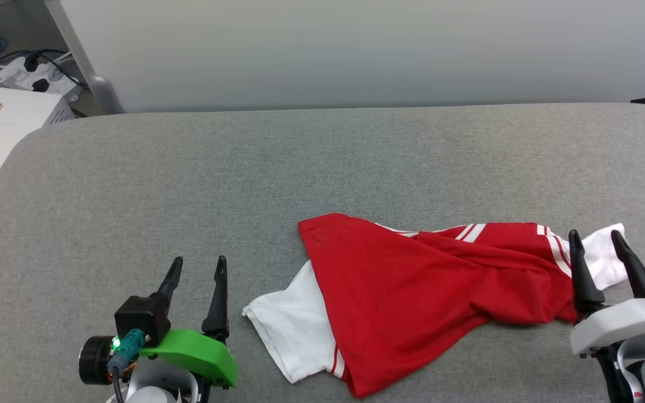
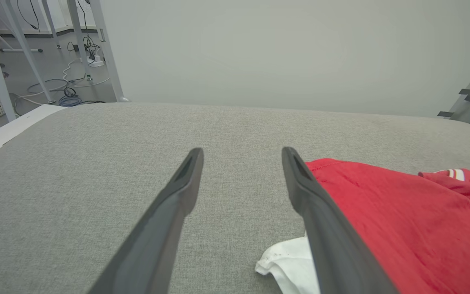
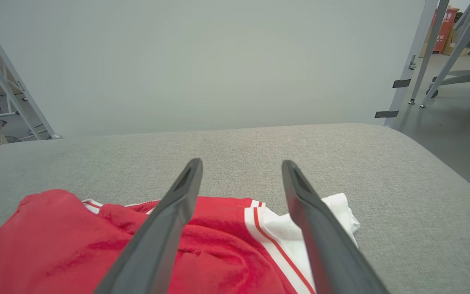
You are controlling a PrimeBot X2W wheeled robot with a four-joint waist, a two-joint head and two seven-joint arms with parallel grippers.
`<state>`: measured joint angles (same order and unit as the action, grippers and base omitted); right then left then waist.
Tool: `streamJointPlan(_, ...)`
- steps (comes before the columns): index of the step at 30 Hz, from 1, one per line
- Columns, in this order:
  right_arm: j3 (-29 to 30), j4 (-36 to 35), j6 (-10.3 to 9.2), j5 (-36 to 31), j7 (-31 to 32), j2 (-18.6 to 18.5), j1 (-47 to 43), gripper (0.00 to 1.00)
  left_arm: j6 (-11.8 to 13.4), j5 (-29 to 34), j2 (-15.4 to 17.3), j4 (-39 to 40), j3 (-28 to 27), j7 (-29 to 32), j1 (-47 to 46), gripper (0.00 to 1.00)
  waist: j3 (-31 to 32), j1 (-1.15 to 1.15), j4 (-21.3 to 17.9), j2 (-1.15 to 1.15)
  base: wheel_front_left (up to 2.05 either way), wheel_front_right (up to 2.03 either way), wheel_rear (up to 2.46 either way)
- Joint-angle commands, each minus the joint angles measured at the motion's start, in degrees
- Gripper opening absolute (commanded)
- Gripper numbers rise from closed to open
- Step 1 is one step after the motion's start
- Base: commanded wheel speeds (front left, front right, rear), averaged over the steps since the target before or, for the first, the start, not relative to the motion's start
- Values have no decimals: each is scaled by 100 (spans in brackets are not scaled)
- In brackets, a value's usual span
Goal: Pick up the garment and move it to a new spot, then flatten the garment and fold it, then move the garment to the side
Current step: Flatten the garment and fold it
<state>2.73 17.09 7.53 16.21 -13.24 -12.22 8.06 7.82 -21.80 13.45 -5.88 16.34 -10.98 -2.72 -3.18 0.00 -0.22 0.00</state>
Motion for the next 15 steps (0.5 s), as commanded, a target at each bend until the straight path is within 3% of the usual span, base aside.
streamJointPlan(1,-46,-267,-4,-62,78,59,-191,100,27,-66,63,28,-27,30,38,100,53,0,-72,0,0,0,0)
streamJointPlan(9,-152,-1594,-4,-229,614,377,-1011,100,64,-134,143,53,-4,351,25,100,62,0,-222,0,0,0,0)
streamJointPlan(15,-88,-2155,-4,-250,885,485,-1185,100,-184,-413,76,-97,188,1211,-615,100,-213,0,-319,0,0,0,0)
